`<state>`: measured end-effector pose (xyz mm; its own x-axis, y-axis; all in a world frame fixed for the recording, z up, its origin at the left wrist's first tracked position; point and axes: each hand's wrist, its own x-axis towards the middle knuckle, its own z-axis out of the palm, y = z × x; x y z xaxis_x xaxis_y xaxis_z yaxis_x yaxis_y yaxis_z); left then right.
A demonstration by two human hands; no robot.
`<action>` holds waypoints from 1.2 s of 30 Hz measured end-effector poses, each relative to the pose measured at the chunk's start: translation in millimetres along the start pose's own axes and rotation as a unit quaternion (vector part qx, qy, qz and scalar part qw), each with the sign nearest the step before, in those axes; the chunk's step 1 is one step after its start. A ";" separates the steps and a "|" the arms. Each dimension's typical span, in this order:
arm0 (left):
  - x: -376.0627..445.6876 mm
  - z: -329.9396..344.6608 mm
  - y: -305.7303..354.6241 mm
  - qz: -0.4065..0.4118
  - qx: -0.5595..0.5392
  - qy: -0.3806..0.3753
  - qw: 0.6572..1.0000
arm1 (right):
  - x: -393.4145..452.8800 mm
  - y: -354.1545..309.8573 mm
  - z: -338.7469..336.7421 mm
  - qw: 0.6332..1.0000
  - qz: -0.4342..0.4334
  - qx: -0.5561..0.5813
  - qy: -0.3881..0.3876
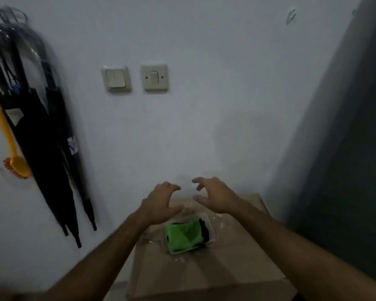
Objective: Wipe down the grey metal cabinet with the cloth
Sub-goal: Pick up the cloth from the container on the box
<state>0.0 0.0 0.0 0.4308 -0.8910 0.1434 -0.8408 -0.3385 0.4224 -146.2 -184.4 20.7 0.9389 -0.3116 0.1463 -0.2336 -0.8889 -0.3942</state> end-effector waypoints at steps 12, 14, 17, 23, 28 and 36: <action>-17.3 108.6 -46.9 -0.081 0.133 -0.139 0.978 | -31.3 40.5 123.9 0.982 0.105 -0.030 -0.153; -16.6 116.3 -50.4 -0.083 0.152 -0.135 0.976 | -32.3 43.1 131.9 0.983 0.109 -0.048 -0.143; -11.8 119.0 -50.4 -0.087 0.133 -0.117 0.980 | -30.9 44.2 138.5 0.985 0.107 -0.075 -0.116; -15.4 97.2 -36.4 -0.080 -0.086 -0.098 0.988 | -34.6 41.7 120.8 0.991 0.094 -0.037 -0.091; -16.2 67.1 -18.7 -0.067 -0.305 -0.071 0.947 | -41.8 30.8 77.5 0.982 0.061 0.152 -0.092; -3.0 13.8 41.5 -0.107 -0.534 -0.085 0.834 | -73.3 -7.5 6.1 0.847 0.143 0.510 -0.052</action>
<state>-40.7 -15.6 4.8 0.4039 -0.9057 -0.1288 0.0603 -0.1141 0.9916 -211.7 -152.8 7.3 0.9106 -0.3861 -0.1473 -0.1652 -0.0133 -0.9862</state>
